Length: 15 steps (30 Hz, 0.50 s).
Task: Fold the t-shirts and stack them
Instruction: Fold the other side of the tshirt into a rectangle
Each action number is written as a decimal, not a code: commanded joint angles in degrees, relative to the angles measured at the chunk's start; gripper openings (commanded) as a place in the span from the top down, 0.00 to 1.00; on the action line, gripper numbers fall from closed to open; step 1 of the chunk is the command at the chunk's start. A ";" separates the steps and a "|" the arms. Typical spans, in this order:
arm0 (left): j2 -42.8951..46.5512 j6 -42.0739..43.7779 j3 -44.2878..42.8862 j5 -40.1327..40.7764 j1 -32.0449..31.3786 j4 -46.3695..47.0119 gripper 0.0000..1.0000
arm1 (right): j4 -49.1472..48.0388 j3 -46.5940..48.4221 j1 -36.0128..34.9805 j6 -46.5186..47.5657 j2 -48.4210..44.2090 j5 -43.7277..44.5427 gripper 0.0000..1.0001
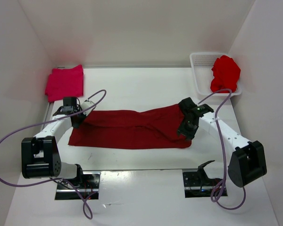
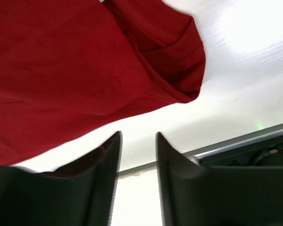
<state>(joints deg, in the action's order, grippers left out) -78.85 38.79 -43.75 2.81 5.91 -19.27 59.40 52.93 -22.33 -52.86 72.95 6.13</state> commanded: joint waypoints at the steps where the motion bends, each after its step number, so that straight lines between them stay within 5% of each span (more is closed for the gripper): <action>1: 0.98 0.24 -1.43 0.79 -0.20 2.46 0.67 | 1.69 -0.02 -0.88 -0.05 0.18 0.64 0.52; 3: 0.98 -0.54 -2.13 0.79 -0.72 3.79 0.67 | 1.69 0.51 -0.88 -0.05 0.18 0.64 0.43; 15: -4.91 -2.13 -10.65 1.32 -3.45 11.08 0.67 | -4.63 7.01 -6.68 1.88 1.66 1.87 0.42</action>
<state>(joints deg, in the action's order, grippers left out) -81.95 37.21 -51.70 3.25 3.22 -12.67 57.67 57.98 -28.62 -51.33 72.90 6.68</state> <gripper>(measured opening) 0.328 0.574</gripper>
